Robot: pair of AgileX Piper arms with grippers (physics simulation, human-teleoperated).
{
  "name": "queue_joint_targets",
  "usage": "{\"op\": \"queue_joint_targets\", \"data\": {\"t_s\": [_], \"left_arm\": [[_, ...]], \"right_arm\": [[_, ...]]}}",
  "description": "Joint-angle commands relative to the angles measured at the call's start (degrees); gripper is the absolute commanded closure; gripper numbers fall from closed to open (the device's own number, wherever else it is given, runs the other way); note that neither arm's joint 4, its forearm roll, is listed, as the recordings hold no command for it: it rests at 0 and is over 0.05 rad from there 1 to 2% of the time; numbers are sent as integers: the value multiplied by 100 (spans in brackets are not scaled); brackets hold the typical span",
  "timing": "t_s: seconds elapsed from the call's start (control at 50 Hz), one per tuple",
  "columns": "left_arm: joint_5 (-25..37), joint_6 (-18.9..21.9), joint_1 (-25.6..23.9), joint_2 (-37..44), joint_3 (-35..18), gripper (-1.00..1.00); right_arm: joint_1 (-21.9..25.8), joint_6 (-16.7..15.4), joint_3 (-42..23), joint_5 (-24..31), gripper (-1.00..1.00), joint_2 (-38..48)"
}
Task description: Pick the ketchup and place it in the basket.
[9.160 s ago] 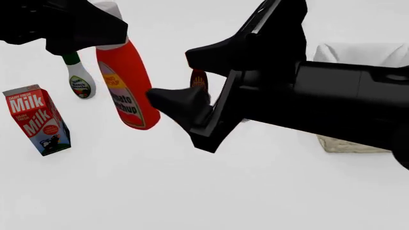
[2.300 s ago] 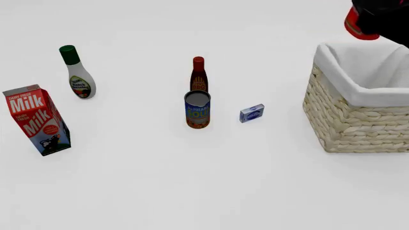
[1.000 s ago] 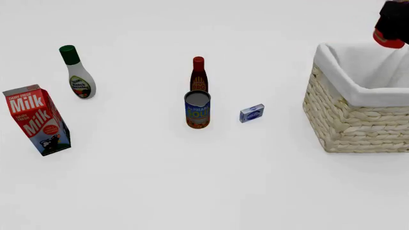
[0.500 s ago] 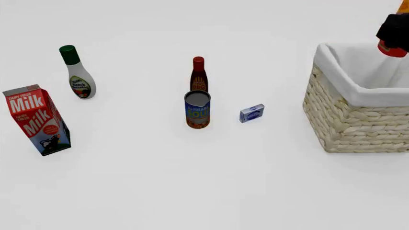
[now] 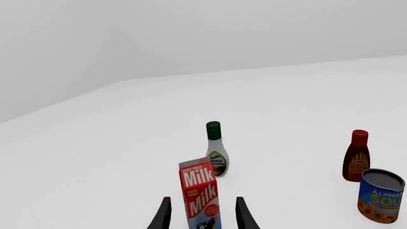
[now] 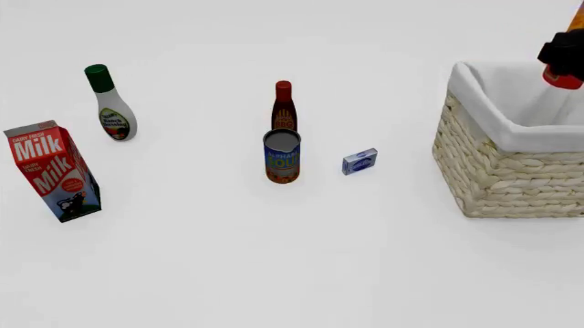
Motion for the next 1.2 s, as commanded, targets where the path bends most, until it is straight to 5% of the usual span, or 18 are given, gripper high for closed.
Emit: {"op": "queue_joint_targets", "data": {"t_s": [0.02, 1.2], "left_arm": [[2, -13, 6, 0, 3, -100], [-26, -50, 11, 0, 3, -100]], "right_arm": [[-90, 71, -143, 2, 100, 206], [-327, -31, -255, -214, 100, 1069]]}}
